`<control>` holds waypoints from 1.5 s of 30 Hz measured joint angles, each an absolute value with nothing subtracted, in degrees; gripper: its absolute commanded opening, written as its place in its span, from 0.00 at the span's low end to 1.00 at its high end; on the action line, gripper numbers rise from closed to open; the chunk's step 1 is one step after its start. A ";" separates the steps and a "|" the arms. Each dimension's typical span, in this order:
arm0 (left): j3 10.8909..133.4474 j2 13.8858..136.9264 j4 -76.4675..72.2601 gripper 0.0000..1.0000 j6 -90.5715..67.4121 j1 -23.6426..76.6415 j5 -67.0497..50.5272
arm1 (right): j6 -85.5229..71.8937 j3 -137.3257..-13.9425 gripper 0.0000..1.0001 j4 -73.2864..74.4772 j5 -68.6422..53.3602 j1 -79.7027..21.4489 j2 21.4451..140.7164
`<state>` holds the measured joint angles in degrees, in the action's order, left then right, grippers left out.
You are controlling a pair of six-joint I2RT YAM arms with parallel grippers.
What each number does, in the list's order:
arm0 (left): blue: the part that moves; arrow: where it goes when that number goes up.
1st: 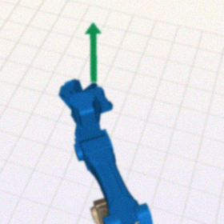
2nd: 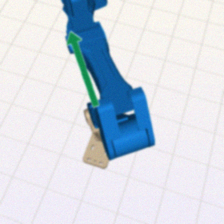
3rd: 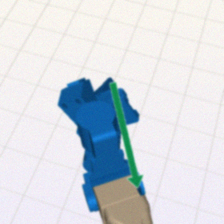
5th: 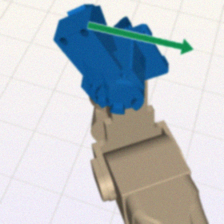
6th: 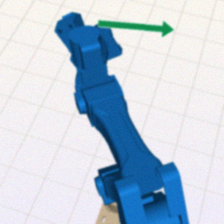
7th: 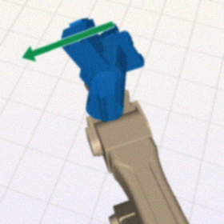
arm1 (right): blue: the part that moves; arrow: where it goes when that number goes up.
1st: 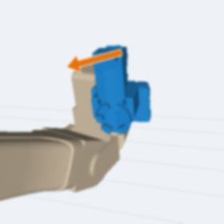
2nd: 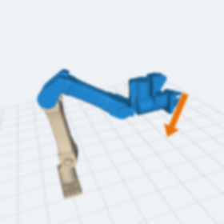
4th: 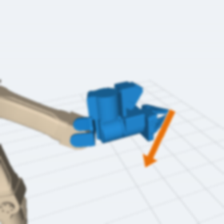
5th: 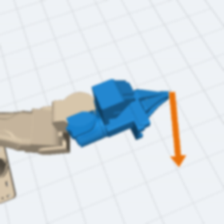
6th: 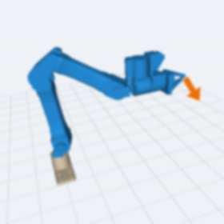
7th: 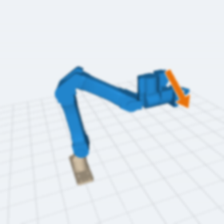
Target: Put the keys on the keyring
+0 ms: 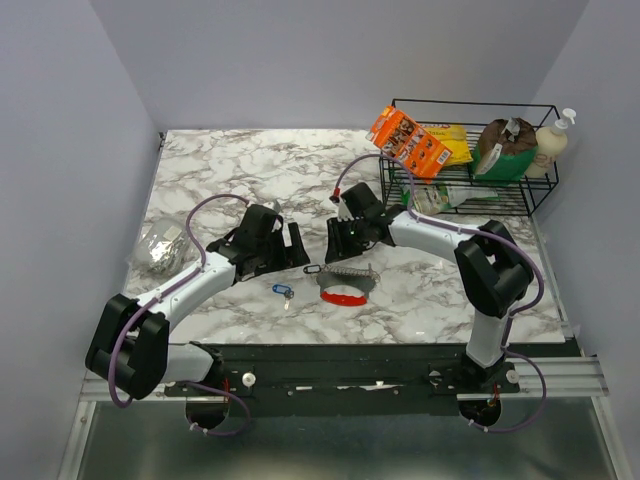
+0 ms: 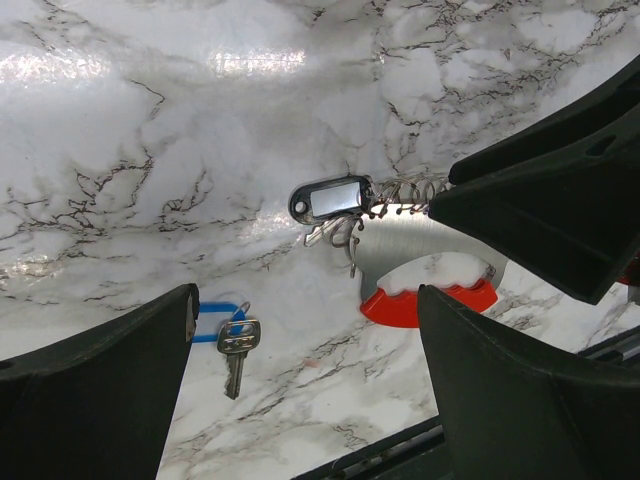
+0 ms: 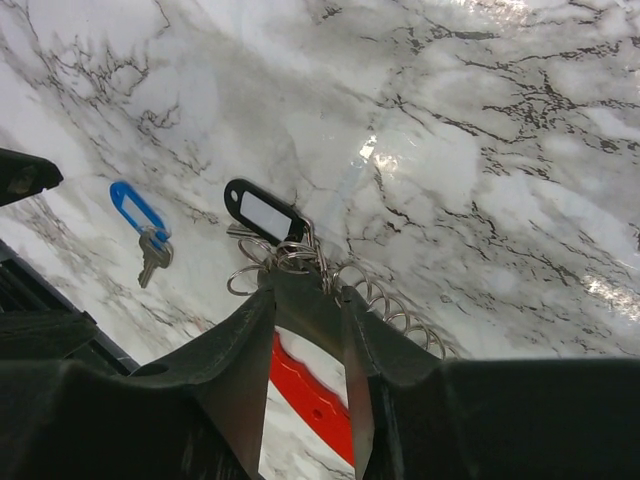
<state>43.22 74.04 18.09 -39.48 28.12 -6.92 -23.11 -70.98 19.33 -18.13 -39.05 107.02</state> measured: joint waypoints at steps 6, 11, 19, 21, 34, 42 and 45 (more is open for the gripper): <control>43.20 74.06 18.04 0.98 -39.48 28.12 -7.29 | -23.11 -70.98 0.40 19.49 -18.09 -39.81 107.02; 43.20 74.37 16.91 0.80 -39.55 28.12 -9.61 | -23.14 -70.98 0.40 19.88 -17.87 -39.81 107.02; 42.78 79.64 12.36 0.67 -41.67 29.82 -13.76 | -23.97 -70.98 0.40 19.92 -17.61 -39.81 107.02; 42.87 81.47 12.01 0.64 -41.95 31.29 -13.96 | -24.03 -70.89 0.40 19.90 -17.54 -39.81 106.94; 46.72 90.30 12.78 0.40 -43.81 35.66 -11.14 | -24.18 -66.52 0.40 20.01 -15.79 -39.35 102.54; 47.94 91.50 13.30 0.19 -44.27 35.70 -8.67 | -24.16 -65.87 0.40 20.03 -15.31 -38.92 101.58; 48.25 91.96 13.34 0.14 -44.18 35.70 -8.21 | -24.16 -65.58 0.40 20.01 -15.03 -38.87 101.41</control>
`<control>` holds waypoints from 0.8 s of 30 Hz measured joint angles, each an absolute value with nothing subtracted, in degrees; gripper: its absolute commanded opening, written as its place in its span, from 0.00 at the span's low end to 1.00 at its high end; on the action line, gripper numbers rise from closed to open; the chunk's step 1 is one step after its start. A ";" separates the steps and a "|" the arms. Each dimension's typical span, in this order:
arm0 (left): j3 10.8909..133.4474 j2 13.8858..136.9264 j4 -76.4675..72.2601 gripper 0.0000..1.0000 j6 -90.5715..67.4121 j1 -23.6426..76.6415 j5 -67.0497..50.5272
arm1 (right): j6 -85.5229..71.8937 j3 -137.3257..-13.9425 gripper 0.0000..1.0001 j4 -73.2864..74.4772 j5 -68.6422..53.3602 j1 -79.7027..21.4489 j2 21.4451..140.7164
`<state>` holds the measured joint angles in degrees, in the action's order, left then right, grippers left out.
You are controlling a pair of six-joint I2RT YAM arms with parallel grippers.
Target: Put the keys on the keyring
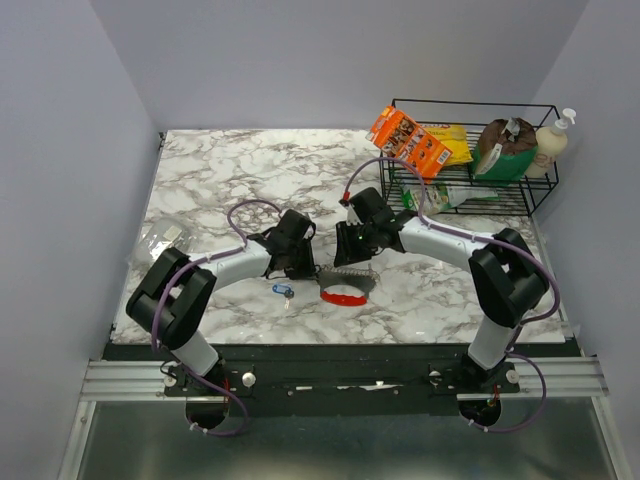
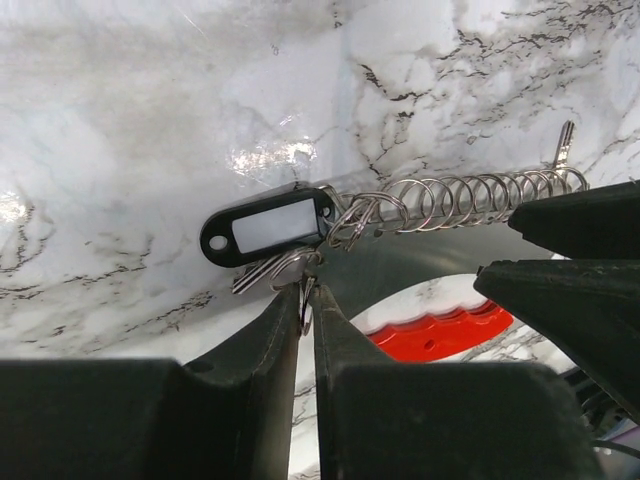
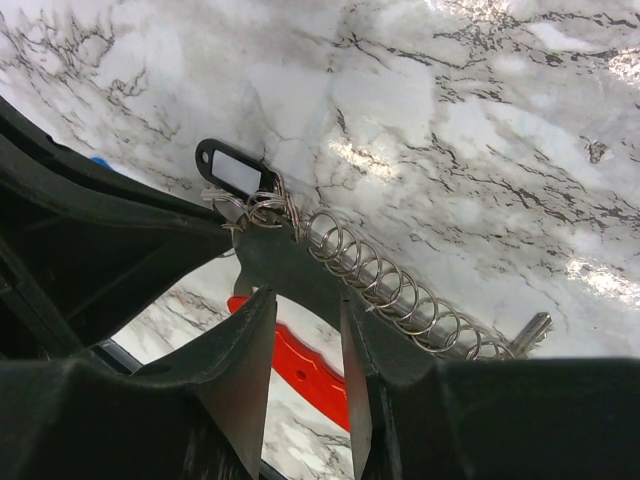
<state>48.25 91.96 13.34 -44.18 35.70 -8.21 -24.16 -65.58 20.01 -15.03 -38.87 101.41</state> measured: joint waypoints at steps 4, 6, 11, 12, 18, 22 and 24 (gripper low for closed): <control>48.38 92.62 13.28 0.00 -43.62 35.73 -8.25 | -24.16 -65.04 0.40 20.03 -14.63 -38.87 100.97; 48.66 92.71 13.30 0.00 -43.18 35.77 -8.29 | -24.16 -64.58 0.40 20.03 -14.44 -38.87 100.38; 48.95 92.71 13.41 0.00 -42.22 35.83 -8.25 | -24.16 -63.05 0.40 20.01 -14.04 -38.61 98.54; 48.95 92.71 13.43 0.00 -42.15 35.88 -8.25 | -24.16 -62.67 0.40 20.01 -13.93 -38.59 98.19; 47.75 91.46 13.45 0.00 -42.37 36.99 -8.14 | -24.18 -60.45 0.40 20.03 -12.93 -38.46 96.73; 45.47 89.36 13.39 0.00 -43.38 38.50 -8.14 | -24.21 -59.29 0.41 20.05 -12.71 -38.39 95.68; 44.29 88.18 13.43 0.00 -44.12 39.31 -8.14 | -24.21 -58.87 0.41 20.05 -12.67 -38.39 95.00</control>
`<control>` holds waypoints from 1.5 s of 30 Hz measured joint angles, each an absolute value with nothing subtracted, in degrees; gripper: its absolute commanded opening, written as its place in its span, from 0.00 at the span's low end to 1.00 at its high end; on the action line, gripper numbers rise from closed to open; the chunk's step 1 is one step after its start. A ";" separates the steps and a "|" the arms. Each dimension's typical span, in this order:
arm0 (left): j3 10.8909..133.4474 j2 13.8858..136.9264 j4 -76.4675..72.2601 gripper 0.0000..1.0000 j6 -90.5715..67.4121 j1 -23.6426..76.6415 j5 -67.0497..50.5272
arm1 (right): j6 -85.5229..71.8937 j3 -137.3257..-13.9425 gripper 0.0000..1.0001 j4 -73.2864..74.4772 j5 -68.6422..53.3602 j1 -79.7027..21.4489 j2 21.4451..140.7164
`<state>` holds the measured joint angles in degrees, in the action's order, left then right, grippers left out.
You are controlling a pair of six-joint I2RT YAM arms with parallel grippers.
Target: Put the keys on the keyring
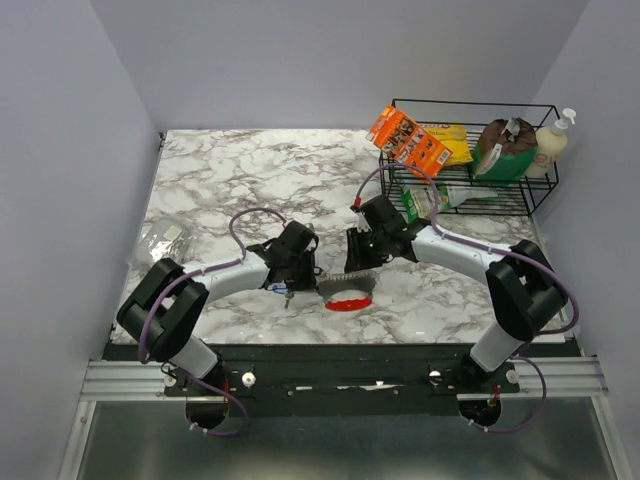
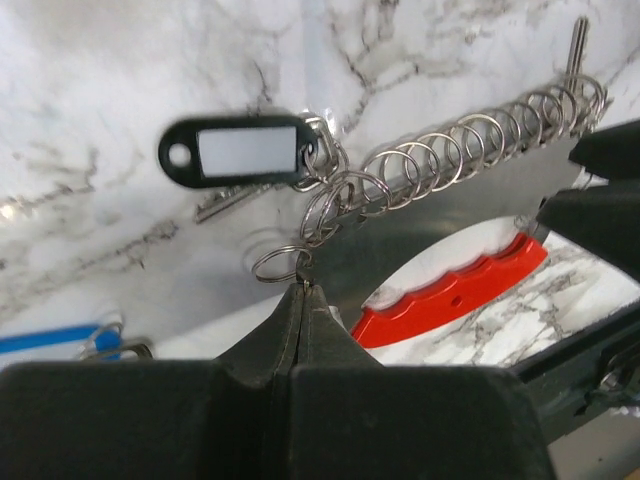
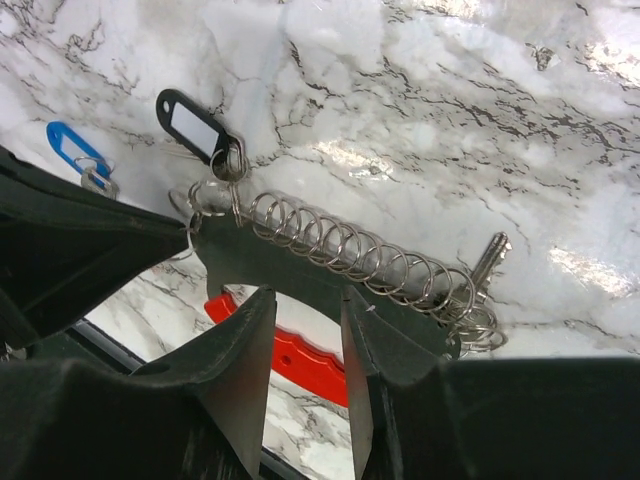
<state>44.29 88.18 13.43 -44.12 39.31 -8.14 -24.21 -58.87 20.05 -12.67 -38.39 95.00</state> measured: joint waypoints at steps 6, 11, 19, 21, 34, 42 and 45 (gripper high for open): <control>41.85 84.51 14.79 0.33 -45.36 41.47 -8.10 | -24.49 -57.34 0.50 20.27 -11.73 -38.24 92.31; 41.76 80.99 16.29 0.78 -44.23 41.76 -7.90 | -24.64 -55.70 0.56 20.67 -10.85 -37.69 89.12; 44.73 74.83 22.09 0.84 -41.04 41.69 -3.86 | -25.06 -52.07 0.57 20.69 -10.79 -33.85 84.86; 46.15 74.00 22.98 0.84 -40.25 41.56 -3.11 | -25.06 -50.76 0.57 20.64 -11.18 -32.25 83.81; 47.55 76.73 23.97 0.83 -39.03 40.56 -2.44 | -25.04 -45.52 0.57 20.53 -13.69 -28.03 81.19; 47.55 77.69 23.66 0.83 -38.76 40.56 -3.05 | -25.02 -44.77 0.58 19.35 -15.53 -27.00 81.21; 48.05 78.28 23.73 0.83 -38.37 40.56 -3.07 | -24.99 -44.80 0.58 18.22 -16.80 -25.89 81.56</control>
